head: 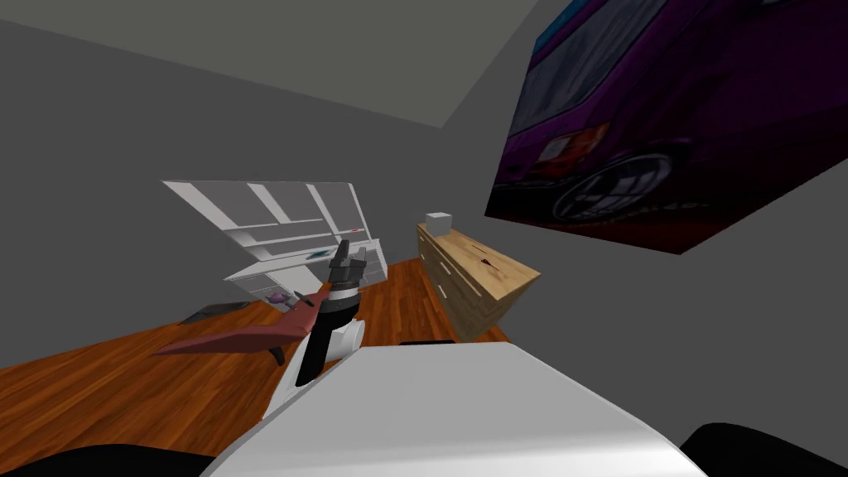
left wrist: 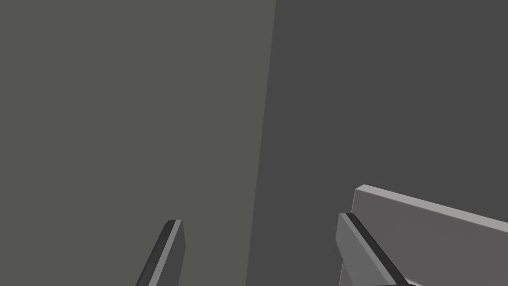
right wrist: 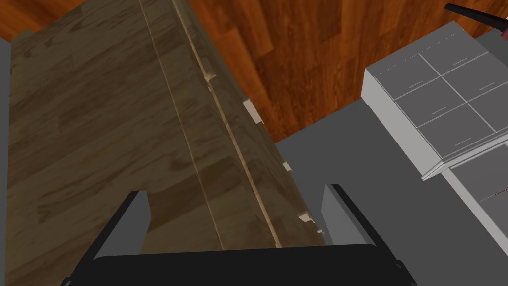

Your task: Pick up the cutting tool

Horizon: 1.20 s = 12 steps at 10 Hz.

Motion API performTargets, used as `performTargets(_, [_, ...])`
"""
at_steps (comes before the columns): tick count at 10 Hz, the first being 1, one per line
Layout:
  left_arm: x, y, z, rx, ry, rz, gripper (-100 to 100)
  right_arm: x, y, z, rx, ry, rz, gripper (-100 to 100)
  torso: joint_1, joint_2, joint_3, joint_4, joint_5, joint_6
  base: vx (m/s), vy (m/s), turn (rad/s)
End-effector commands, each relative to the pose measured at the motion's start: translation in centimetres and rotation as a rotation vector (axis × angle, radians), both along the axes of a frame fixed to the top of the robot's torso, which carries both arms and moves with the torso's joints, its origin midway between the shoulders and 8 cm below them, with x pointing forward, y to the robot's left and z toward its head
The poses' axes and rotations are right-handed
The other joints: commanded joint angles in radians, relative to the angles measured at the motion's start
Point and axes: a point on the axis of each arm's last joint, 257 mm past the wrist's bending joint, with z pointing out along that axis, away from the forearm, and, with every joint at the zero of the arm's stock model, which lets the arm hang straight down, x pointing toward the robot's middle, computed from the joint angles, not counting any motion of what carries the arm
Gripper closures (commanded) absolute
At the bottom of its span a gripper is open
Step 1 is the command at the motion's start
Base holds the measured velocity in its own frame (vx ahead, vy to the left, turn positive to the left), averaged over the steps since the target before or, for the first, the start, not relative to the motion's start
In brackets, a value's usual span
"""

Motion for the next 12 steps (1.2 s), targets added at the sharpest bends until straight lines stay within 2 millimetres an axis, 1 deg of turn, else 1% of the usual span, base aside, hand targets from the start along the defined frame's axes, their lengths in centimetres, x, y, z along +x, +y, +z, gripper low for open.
performTargets(1, [0.0, 0.0, 0.0, 0.0, 0.0, 0.0, 0, -1.7, -2.0, -0.1, -0.04, 0.054, 0.026, -100, 0.0, 0.0, 0.0, 0.0, 0.0, 0.0, 0.117, 0.087, -0.009])
performTargets(2, [0.0, 0.0, 0.0, 0.0, 0.0, 0.0, 0, -4.1, -3.7, 0.0, -0.074, 0.119, 0.062, -100, -0.001, 0.001, 0.0, 0.0, 0.0, 0.0, 0.148, 0.073, 0.004])
performTargets(3, [0.0, 0.0, 0.0, 0.0, 0.0, 0.0, 0, -4.2, -4.3, 0.2, -0.086, 0.129, 0.073, -100, -0.002, -0.001, -0.001, 0.0, 0.0, 0.0, 0.13, 0.066, 0.006])
performTargets(4, [0.0, 0.0, 0.0, 0.0, 0.0, 0.0, 0, -4.2, -4.3, 0.2, -0.086, 0.129, 0.073, -100, -0.003, 0.0, 0.0, 0.0, 0.0, 0.0, 0.051, 0.041, -0.001])
performTargets(5, [0.0, 0.0, 0.0, 0.0, 0.0, 0.0, 0, -5.9, -6.0, 0.7, -0.119, 0.188, 0.124, -100, -0.004, 0.004, 0.002, 0.001, -0.001, 0.0, 0.099, 0.088, 0.016])
performTargets(6, [0.0, 0.0, 0.0, 0.0, 0.0, 0.0, 0, -6.3, -6.6, 0.7, -0.128, 0.199, 0.119, -100, -0.002, 0.002, 0.001, 0.001, -0.001, 0.0, 0.106, 0.08, -0.001])
performTargets(7, [0.0, 0.0, 0.0, 0.0, 0.0, 0.0, 0, -8.2, -8.7, 1.3, -0.163, 0.262, 0.156, -100, -0.002, 0.002, 0.001, 0.0, 0.0, 0.0, 0.156, 0.053, 0.019])
performTargets(8, [0.0, 0.0, 0.0, 0.0, 0.0, 0.0, 0, -8.1, -8.9, 1.4, -0.168, 0.265, 0.162, -100, -0.004, -0.001, 0.0, 0.0, -0.001, 0.0, 0.155, 0.047, 0.011])
performTargets(9, [0.0, 0.0, 0.0, 0.0, 0.0, 0.0, 0, -9.7, -10.8, 2.2, -0.199, 0.323, 0.194, -100, -0.004, -0.001, -0.001, 0.0, -0.001, 0.0, 0.204, 0.069, 0.024])
performTargets(10, [0.0, 0.0, 0.0, 0.0, 0.0, 0.0, 0, -9.6, -11.0, 2.4, -0.204, 0.326, 0.201, -100, -0.003, -0.004, -0.002, -0.001, -0.001, -0.001, 0.169, 0.076, 0.013])
performTargets(11, [0.0, 0.0, 0.0, 0.0, 0.0, 0.0, 0, -10.8, -12.9, 3.3, -0.234, 0.379, 0.233, -100, -0.002, -0.003, -0.002, -0.001, -0.001, 0.0, 0.178, 0.107, 0.029])
performTargets(12, [0.0, 0.0, 0.0, 0.0, 0.0, 0.0, 0, -10.7, -13.1, 3.4, -0.237, 0.381, 0.237, -100, -0.001, -0.003, -0.002, -0.001, 0.0, 0.0, 0.147, 0.071, 0.011])
